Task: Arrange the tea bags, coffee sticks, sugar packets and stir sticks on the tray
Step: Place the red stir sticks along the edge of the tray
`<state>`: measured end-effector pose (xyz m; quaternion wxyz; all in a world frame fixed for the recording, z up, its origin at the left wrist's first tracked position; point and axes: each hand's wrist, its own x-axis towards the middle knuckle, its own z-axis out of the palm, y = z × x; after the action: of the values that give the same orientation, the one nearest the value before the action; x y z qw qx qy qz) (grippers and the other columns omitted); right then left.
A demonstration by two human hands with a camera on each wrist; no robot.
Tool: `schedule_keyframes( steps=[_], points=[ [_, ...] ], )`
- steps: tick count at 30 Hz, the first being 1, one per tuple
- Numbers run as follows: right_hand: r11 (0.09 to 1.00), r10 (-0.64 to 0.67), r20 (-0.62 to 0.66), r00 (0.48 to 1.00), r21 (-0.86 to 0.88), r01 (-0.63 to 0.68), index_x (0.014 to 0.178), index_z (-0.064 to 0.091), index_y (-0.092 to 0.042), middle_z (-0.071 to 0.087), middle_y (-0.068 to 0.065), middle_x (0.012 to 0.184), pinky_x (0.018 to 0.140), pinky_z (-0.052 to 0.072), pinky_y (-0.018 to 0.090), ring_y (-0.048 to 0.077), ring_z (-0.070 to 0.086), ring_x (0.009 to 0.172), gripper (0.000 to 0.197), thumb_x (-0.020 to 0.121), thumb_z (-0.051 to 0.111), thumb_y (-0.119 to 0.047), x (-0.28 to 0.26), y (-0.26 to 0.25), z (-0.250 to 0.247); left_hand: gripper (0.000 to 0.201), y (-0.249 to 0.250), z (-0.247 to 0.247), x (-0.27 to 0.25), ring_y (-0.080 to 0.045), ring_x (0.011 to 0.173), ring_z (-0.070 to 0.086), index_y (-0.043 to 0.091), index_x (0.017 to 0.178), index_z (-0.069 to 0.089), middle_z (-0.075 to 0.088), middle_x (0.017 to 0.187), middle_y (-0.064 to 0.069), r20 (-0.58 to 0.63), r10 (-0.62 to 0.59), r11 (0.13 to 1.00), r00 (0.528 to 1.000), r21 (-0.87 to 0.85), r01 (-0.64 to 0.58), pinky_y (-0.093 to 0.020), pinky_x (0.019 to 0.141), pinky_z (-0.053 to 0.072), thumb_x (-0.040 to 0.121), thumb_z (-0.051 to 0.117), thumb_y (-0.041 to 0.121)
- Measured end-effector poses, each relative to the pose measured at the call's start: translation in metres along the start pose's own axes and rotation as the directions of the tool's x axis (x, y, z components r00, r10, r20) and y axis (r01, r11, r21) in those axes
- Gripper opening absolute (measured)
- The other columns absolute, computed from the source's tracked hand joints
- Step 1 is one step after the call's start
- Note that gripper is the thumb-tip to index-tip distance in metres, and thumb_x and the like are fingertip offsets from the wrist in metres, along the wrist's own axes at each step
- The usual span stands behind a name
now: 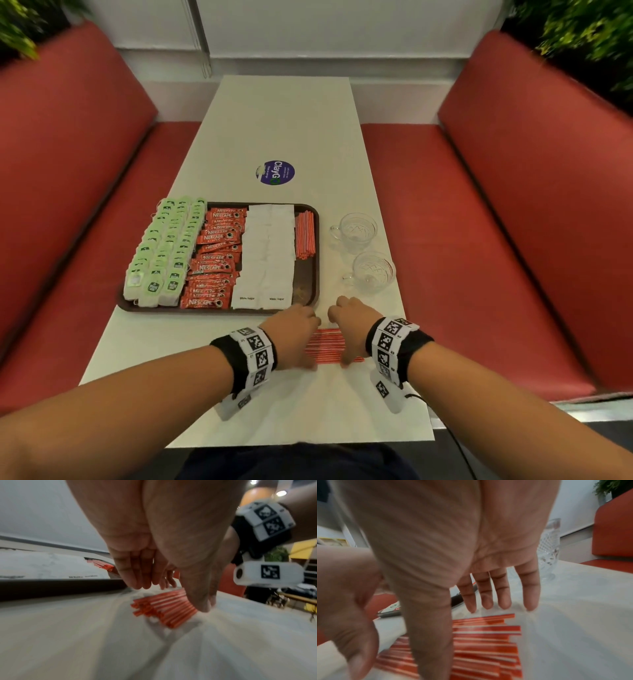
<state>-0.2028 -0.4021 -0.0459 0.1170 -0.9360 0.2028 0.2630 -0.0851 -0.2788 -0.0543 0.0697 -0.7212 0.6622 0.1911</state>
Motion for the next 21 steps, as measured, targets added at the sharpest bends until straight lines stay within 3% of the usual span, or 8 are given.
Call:
schedule_keyframes(
  steps=[5, 10, 12, 14, 21],
  points=[
    [0.998, 0.015, -0.017, 1.0, 0.055, -0.014, 0.122, 0.059, -0.011, 0.058, 0.009, 0.118, 0.093, 0.049, 0.036, 0.027, 0.057, 0.107, 0.057, 0.073, 0.086, -0.027, 0.004, 0.0, 0.004, 0.043, 0.003, 0.011, 0.004, -0.028, 0.108, 0.054, 0.01, 0.121, 0.058, 0.056, 0.115, -0.011, 0.024, -0.008, 1.0, 1.0, 0.001, 0.008, -0.037, 0.089, 0.043, 0.093, 0.061, 0.043],
    [1.0, 0.02, 0.003, 1.0, -0.007, -0.02, 0.106, 0.069, -0.01, 0.069, 0.011, 0.101, 0.076, 0.047, 0.032, 0.027, 0.06, 0.086, 0.019, 0.091, 0.066, -0.021, 0.004, -0.004, 0.006, 0.029, 0.003, 0.013, 0.011, -0.033, 0.099, 0.061, 0.006, 0.114, 0.058, 0.062, 0.109, -0.016, 0.084, -0.061, 0.998, 0.995, 0.041, 0.058, -0.039, 0.081, 0.046, 0.098, 0.05, 0.029],
    [1.0, 0.011, 0.013, 1.0, -0.028, -0.011, 0.106, 0.067, -0.008, 0.068, 0.013, 0.103, 0.073, 0.043, 0.031, 0.026, 0.056, 0.081, 0.017, 0.094, 0.061, -0.019, 0.005, -0.006, 0.01, 0.029, 0.005, 0.013, 0.015, -0.033, 0.098, 0.062, 0.005, 0.115, 0.058, 0.062, 0.11, -0.016, 0.117, -0.072, 0.996, 0.99, 0.065, 0.065, -0.039, 0.081, 0.047, 0.099, 0.048, 0.026],
    [0.999, 0.0, 0.03, 1.0, -0.045, 0.002, 0.109, 0.064, -0.007, 0.065, 0.014, 0.109, 0.074, 0.043, 0.032, 0.029, 0.061, 0.089, 0.017, 0.095, 0.06, -0.016, 0.006, -0.006, 0.015, 0.028, 0.008, 0.013, 0.018, -0.034, 0.1, 0.062, 0.004, 0.116, 0.058, 0.061, 0.113, -0.017, 0.148, -0.083, 0.995, 0.985, 0.071, 0.074, -0.038, 0.081, 0.047, 0.098, 0.046, 0.023],
    [0.995, -0.024, 0.01, 1.0, -0.097, 0.025, 0.115, 0.057, -0.007, 0.054, 0.014, 0.116, 0.088, 0.051, 0.042, 0.032, 0.055, 0.107, 0.026, 0.089, 0.061, -0.006, 0.004, -0.005, 0.027, 0.026, 0.011, 0.013, 0.024, -0.033, 0.099, 0.062, 0.004, 0.112, 0.06, 0.06, 0.113, -0.017, 0.186, -0.09, 0.993, 0.978, 0.097, 0.073, -0.035, 0.078, 0.044, 0.097, 0.046, 0.021]
  ],
)
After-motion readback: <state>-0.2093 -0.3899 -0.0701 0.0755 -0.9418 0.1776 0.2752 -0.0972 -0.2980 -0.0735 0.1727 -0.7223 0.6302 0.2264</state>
